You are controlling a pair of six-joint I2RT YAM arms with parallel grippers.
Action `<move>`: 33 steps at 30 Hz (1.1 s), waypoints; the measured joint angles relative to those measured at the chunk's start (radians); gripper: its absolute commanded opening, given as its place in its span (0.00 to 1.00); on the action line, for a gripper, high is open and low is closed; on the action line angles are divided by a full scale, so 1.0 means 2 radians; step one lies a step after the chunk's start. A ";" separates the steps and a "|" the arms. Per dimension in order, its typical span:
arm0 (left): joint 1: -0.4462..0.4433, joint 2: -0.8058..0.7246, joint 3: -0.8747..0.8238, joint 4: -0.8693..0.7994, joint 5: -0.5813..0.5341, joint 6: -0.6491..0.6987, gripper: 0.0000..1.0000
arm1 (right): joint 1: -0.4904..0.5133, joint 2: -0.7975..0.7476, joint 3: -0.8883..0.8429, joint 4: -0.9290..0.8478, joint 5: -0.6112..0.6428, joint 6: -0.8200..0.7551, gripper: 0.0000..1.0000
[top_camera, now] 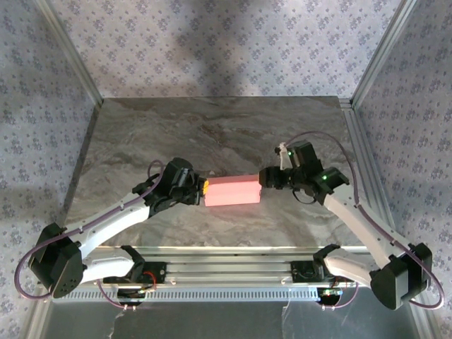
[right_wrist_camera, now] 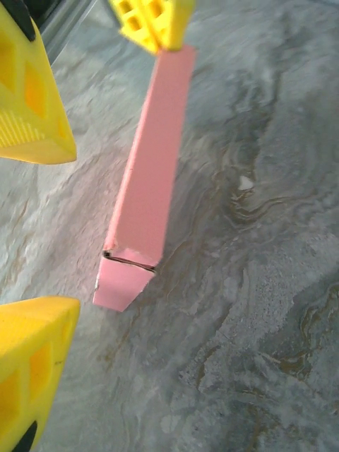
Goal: Fold the paper box
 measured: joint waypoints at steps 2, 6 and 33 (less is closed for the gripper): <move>-0.001 0.000 0.000 0.000 -0.002 0.000 0.09 | -0.016 0.012 0.000 0.008 -0.017 0.036 0.51; -0.005 -0.001 0.000 -0.001 -0.006 0.000 0.09 | -0.037 0.034 -0.012 0.034 -0.052 0.105 0.49; -0.037 -0.050 -0.038 -0.002 -0.013 0.046 0.10 | -0.040 0.012 -0.098 0.087 -0.117 0.166 0.02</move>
